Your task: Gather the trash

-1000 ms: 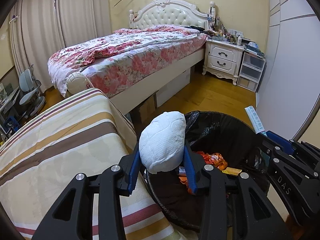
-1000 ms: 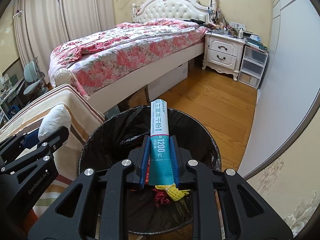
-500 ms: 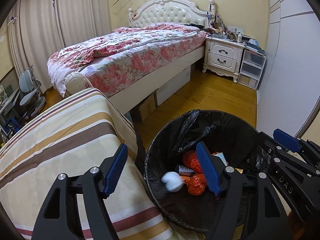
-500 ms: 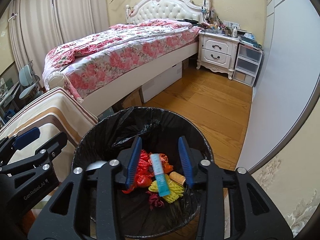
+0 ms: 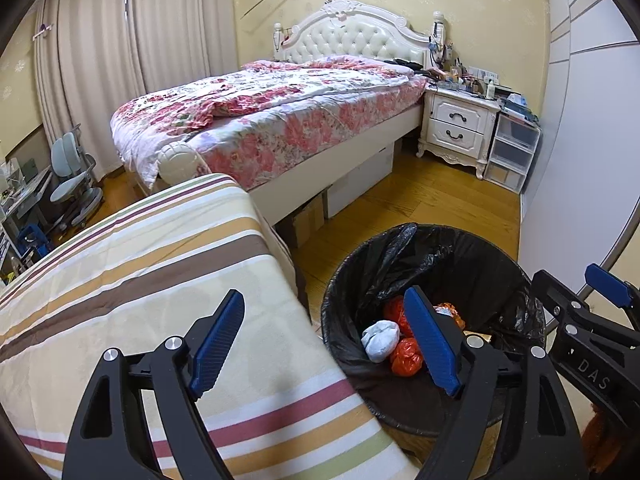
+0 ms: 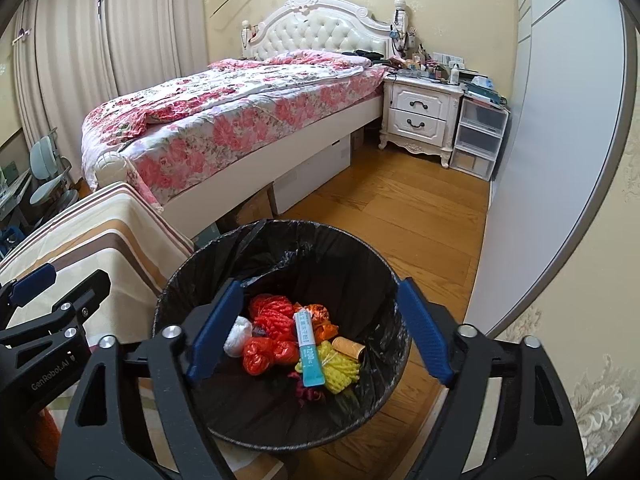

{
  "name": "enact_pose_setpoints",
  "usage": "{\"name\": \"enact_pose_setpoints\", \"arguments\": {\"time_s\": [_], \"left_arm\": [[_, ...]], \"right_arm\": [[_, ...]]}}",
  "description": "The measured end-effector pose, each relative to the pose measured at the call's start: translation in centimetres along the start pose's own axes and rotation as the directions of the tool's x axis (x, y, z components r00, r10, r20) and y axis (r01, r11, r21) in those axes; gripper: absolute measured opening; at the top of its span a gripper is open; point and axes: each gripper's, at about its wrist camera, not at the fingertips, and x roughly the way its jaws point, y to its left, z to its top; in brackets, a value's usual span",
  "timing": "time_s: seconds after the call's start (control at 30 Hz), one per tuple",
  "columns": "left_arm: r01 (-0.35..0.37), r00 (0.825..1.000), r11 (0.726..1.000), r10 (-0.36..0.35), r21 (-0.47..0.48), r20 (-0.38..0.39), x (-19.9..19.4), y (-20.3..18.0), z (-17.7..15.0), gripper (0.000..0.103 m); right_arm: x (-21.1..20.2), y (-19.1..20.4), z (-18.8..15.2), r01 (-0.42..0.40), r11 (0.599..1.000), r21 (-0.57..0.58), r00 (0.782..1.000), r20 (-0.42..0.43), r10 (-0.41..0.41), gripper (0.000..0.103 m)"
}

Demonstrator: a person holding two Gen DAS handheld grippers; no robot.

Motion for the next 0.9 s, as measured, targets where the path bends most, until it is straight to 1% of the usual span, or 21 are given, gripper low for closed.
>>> {"name": "enact_pose_setpoints", "arguments": {"time_s": [0.1, 0.17, 0.3, 0.53, 0.9], "left_arm": [[-0.013, 1.0, 1.0, 0.013, 0.002, 0.013, -1.1, 0.6, -0.5, 0.08], [-0.02, 1.0, 1.0, 0.02, 0.001, 0.02, -1.9, 1.1, -0.9, 0.08], [-0.025, 0.999, 1.0, 0.025, -0.014, 0.029, -3.3, 2.2, -1.7, 0.081], [-0.045, 0.997, 0.998, 0.047, -0.04, 0.055, -5.8, 3.9, -3.0, 0.081], [-0.056, 0.994, 0.995, 0.064, -0.085, 0.088, -9.5, 6.1, -4.9, 0.082]], "right_arm": [[-0.9, 0.6, -0.5, 0.002, 1.0, -0.011, 1.0, 0.003, -0.002, 0.082], [-1.6, 1.0, -0.8, 0.003, 1.0, -0.015, 1.0, 0.008, -0.003, 0.086], [-2.9, 1.7, -1.4, -0.014, 1.0, -0.017, 1.0, 0.015, 0.014, 0.086], [-5.6, 3.1, -2.4, -0.019, 0.999, -0.027, 0.999, 0.04, 0.02, 0.087], [-8.7, 5.1, -3.8, -0.048, 0.997, -0.067, 0.996, 0.07, 0.052, 0.088]]}}
